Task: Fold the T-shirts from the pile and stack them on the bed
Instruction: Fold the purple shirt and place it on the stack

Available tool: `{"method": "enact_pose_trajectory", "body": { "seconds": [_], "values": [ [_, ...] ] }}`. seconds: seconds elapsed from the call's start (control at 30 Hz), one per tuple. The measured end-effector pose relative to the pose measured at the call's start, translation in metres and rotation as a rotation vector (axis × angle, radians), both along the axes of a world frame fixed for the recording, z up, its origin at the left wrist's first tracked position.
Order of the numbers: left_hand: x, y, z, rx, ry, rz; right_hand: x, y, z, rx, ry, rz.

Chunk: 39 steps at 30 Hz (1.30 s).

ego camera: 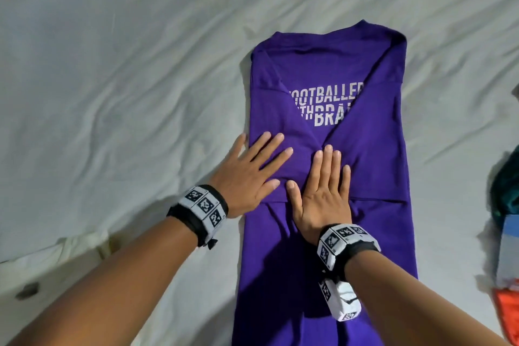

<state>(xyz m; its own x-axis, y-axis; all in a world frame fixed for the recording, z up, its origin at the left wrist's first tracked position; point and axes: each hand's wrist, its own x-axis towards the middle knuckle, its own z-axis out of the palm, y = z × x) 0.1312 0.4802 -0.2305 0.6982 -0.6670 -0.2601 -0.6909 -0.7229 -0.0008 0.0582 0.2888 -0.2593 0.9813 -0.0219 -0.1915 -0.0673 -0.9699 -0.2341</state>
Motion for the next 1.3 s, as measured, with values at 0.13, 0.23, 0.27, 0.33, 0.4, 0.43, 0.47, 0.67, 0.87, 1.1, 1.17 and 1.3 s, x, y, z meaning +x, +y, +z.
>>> {"method": "enact_pose_trajectory", "body": {
  "seconds": [0.13, 0.23, 0.27, 0.33, 0.4, 0.43, 0.47, 0.67, 0.87, 1.1, 1.17, 1.3],
  "values": [
    [0.004, 0.019, -0.007, 0.020, -0.019, 0.219, 0.000, 0.002, 0.000, -0.009, 0.007, 0.003],
    [-0.013, 0.014, 0.007, -0.034, 0.013, 0.412, 0.005, 0.001, 0.008, -0.001, 0.050, -0.007],
    [-0.026, 0.011, 0.014, -0.086, 0.032, 0.478, 0.006, 0.000, 0.015, 0.008, 0.064, -0.005],
    [-0.062, 0.005, 0.029, -0.188, 0.038, 0.534, 0.001, -0.004, 0.034, 0.035, 0.078, 0.018],
    [-0.107, -0.002, 0.042, -0.233, 0.034, 0.499, -0.020, -0.007, 0.057, 0.099, 0.027, 0.059],
    [-0.131, -0.006, 0.050, -0.247, 0.039, 0.459, -0.036, -0.008, 0.068, 0.140, 0.006, 0.076],
    [-0.153, -0.009, 0.057, -0.268, 0.041, 0.411, -0.055, -0.010, 0.078, 0.180, 0.003, 0.085],
    [-0.275, -0.016, 0.081, -0.298, 0.241, 0.351, -0.186, -0.032, 0.097, 0.221, 0.085, 0.080],
    [-0.341, -0.021, 0.104, -0.002, 0.682, 0.380, -0.285, -0.051, 0.117, 0.072, 0.287, 0.198],
    [-0.369, -0.031, 0.096, 0.111, 0.455, 0.226, -0.332, -0.068, 0.120, -0.065, 0.283, 0.473],
    [-0.365, -0.033, 0.095, 0.104, 0.455, 0.252, -0.330, -0.066, 0.116, -0.096, 0.264, 0.486],
    [-0.344, -0.034, 0.095, 0.103, 0.459, 0.332, -0.308, -0.063, 0.114, -0.128, 0.321, 0.428]
  ]
}}
